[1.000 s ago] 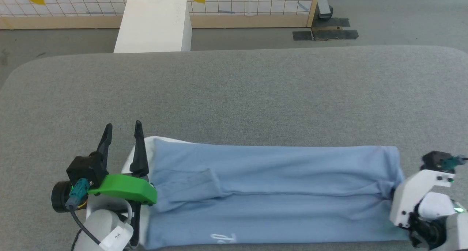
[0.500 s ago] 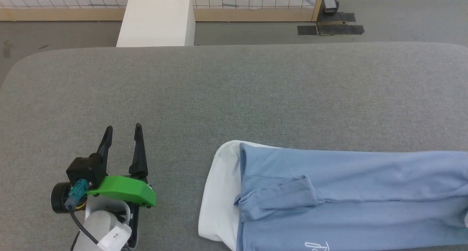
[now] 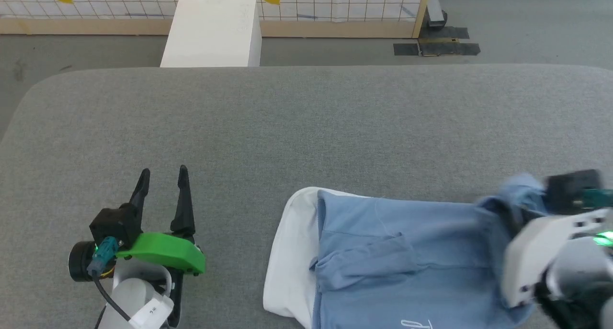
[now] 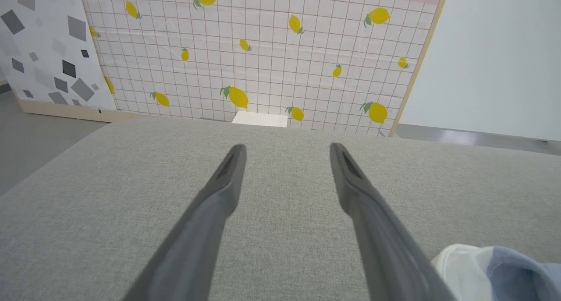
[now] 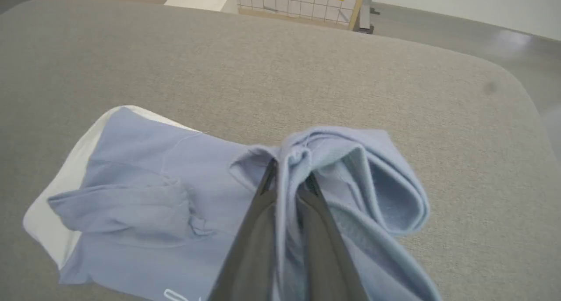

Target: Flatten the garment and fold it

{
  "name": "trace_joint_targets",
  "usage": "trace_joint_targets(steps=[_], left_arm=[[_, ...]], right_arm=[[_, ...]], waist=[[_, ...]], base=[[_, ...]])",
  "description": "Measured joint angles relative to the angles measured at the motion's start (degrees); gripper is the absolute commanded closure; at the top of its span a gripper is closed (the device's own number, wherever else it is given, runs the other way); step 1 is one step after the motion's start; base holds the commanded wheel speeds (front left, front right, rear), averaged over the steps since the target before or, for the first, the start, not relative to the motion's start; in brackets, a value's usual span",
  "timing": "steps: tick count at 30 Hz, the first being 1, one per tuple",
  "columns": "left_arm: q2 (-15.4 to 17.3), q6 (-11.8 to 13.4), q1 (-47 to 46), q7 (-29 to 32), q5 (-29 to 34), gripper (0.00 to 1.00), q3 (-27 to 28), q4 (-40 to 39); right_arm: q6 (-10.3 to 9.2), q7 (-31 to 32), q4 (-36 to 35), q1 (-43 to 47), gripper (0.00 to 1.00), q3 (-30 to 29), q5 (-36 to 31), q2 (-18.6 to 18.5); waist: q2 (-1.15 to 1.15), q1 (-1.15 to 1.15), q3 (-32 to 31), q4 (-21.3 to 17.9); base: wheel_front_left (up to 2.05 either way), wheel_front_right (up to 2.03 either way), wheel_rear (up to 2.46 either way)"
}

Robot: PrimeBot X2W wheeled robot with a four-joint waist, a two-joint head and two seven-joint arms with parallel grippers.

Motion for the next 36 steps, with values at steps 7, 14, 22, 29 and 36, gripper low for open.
trace_joint_targets(steps=[7,14,22,29,36], left_arm=[[-0.5,-0.8,-0.2,0.0,0.0,0.0,-0.2,0.7],[-1.1,-1.5,-1.6,0.0,0.1,0.0,-0.8,1.6],[-2.3,-1.7,-2.3,0.0,0.5,0.0,-1.5,1.7],[-2.6,-1.7,-2.6,0.0,0.5,0.0,-0.4,2.1],[-2.6,-1.8,-2.5,0.0,0.6,0.0,0.6,2.3]], right_arm=[[0.0,1.5,0.2,-5.5,1.0,19.8,3.0,-3.2],[-0.01,-2.7,13.5,-16.2,1.0,33.8,4.4,-1.4],[0.0,-7.1,29.9,-23.1,1.0,40.3,7.0,2.0],[0.0,-11.4,32.9,-24.4,0.0,41.0,15.1,3.7],[0.0,-27.6,19.1,-22.9,0.0,32.5,22.5,4.5]], waist=[[0.0,0.0,0.7,1.0],[0.0,0.0,2.2,2.9],[0.0,0.0,4.6,5.5],[0.0,0.0,5.4,6.2],[0.0,0.01,3.8,4.3]], base=[[0.0,0.0,0.0],[0.0,0.0,0.0],[0.0,0.0,0.0],[0.0,0.0,0.0],[0.0,0.0,0.0]])
